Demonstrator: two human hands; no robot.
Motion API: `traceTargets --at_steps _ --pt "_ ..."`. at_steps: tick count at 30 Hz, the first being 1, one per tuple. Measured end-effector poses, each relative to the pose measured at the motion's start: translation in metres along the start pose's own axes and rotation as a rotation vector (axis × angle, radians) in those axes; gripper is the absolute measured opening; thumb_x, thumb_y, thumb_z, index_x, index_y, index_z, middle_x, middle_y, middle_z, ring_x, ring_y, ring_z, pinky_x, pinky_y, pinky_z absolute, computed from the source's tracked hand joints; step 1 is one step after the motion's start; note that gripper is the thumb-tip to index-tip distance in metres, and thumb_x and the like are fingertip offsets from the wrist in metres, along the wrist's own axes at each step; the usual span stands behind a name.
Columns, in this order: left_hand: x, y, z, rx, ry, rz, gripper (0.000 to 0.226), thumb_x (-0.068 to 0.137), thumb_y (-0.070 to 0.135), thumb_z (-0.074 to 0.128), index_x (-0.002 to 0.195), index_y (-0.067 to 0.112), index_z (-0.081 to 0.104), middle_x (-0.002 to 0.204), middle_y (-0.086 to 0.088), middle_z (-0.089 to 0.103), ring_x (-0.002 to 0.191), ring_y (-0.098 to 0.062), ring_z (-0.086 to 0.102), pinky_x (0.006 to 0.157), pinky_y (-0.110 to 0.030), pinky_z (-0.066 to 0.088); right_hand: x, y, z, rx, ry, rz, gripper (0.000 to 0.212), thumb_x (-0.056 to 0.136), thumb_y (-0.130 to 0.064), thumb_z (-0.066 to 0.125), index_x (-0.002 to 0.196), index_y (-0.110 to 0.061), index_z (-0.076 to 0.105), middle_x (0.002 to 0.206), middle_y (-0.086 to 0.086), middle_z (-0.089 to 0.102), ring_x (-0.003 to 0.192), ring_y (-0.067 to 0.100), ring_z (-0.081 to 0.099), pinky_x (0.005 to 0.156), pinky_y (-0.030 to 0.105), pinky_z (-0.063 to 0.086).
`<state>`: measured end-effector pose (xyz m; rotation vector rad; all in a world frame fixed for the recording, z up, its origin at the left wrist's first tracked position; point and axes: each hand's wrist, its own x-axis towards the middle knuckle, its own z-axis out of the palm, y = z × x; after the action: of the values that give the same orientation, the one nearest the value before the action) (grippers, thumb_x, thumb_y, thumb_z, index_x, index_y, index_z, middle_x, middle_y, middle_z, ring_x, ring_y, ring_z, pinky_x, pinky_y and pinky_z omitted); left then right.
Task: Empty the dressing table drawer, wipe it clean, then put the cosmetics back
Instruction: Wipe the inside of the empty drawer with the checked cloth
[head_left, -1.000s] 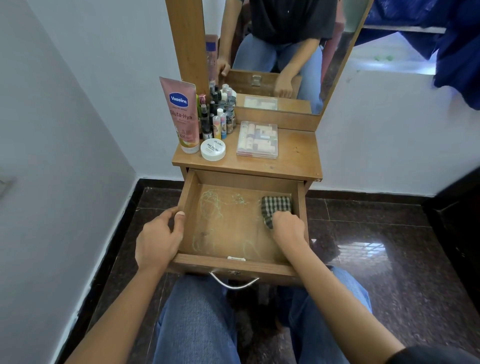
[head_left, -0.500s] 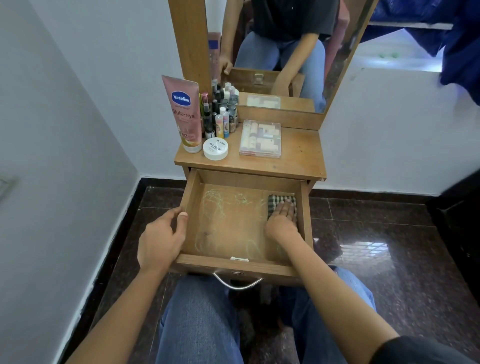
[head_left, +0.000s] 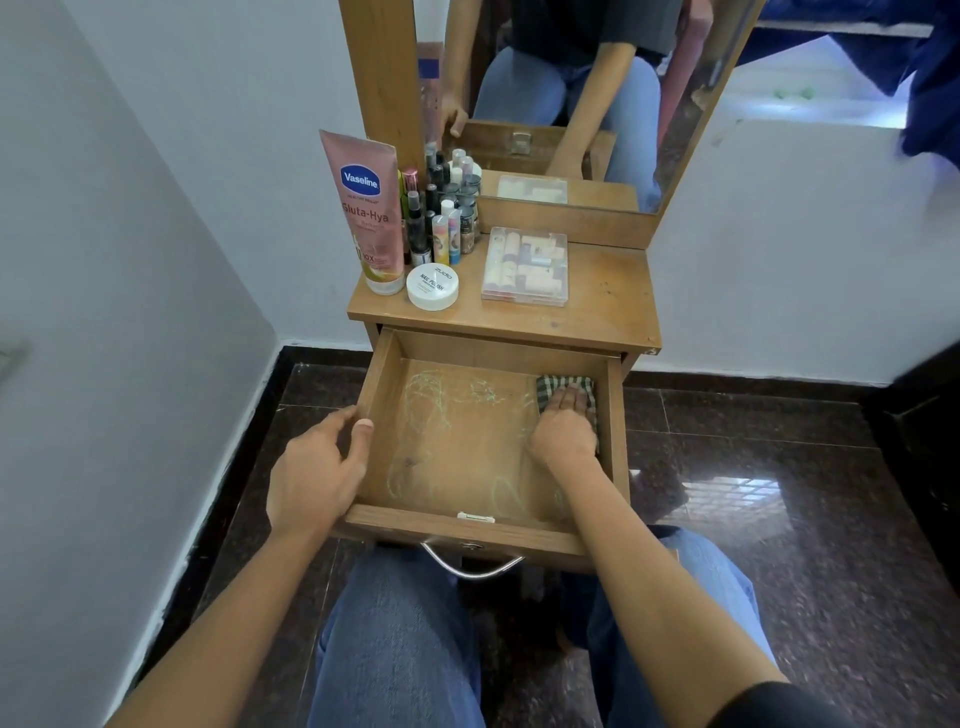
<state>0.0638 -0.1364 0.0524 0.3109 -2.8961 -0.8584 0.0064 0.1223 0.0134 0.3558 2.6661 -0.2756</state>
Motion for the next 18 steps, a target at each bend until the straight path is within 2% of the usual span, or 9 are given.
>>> traceTargets --at_steps 4,8,12,15,18 --pt "-0.004 -0.003 -0.001 0.032 -0.053 -0.012 0.050 0.096 0.052 0.040 0.137 0.026 0.052 0.074 0.006 0.060 0.073 -0.018 0.060 0.066 -0.035 0.050 -0.010 0.000 0.003 -0.023 0.008 0.011 0.063 0.099 -0.019 0.029 0.148 0.007 -0.002 0.158 0.022 -0.002 0.147 0.032 -0.001 0.117 0.044 0.014" --pt "-0.007 -0.003 -0.002 0.055 -0.067 -0.013 0.051 0.096 0.052 0.038 0.140 0.027 0.048 0.089 -0.002 0.066 0.083 -0.023 0.062 0.071 -0.038 0.051 -0.012 0.001 0.008 -0.024 -0.002 0.037 0.070 0.099 -0.024 0.033 0.148 0.007 -0.005 0.158 0.022 -0.005 0.146 0.033 -0.003 0.119 0.043 0.011" --pt "-0.009 -0.002 -0.001 0.062 -0.080 -0.001 0.049 0.098 0.048 0.037 0.141 0.027 0.047 0.080 0.003 0.060 0.078 -0.021 0.061 0.068 -0.036 0.050 -0.004 0.005 0.011 0.004 0.024 0.005 0.074 0.099 -0.032 0.035 0.149 0.004 -0.007 0.158 0.021 -0.009 0.147 0.032 -0.007 0.119 0.041 0.001" --pt "-0.009 -0.003 0.000 0.049 -0.080 -0.008 0.047 0.098 0.046 0.037 0.140 0.028 0.048 0.081 0.001 0.063 0.076 -0.020 0.061 0.067 -0.035 0.049 0.003 0.008 0.010 0.057 0.056 -0.022 0.076 0.100 -0.040 0.035 0.150 0.002 -0.004 0.158 0.019 -0.007 0.147 0.030 -0.007 0.118 0.038 -0.002" --pt "-0.008 -0.004 0.001 0.050 -0.081 -0.006 0.047 0.098 0.047 0.036 0.140 0.029 0.047 0.088 -0.004 0.068 0.079 -0.022 0.063 0.070 -0.038 0.053 0.005 0.007 0.012 0.040 0.059 -0.028 0.076 0.099 -0.039 0.035 0.150 0.002 -0.004 0.158 0.019 -0.006 0.147 0.030 -0.006 0.118 0.039 -0.002"
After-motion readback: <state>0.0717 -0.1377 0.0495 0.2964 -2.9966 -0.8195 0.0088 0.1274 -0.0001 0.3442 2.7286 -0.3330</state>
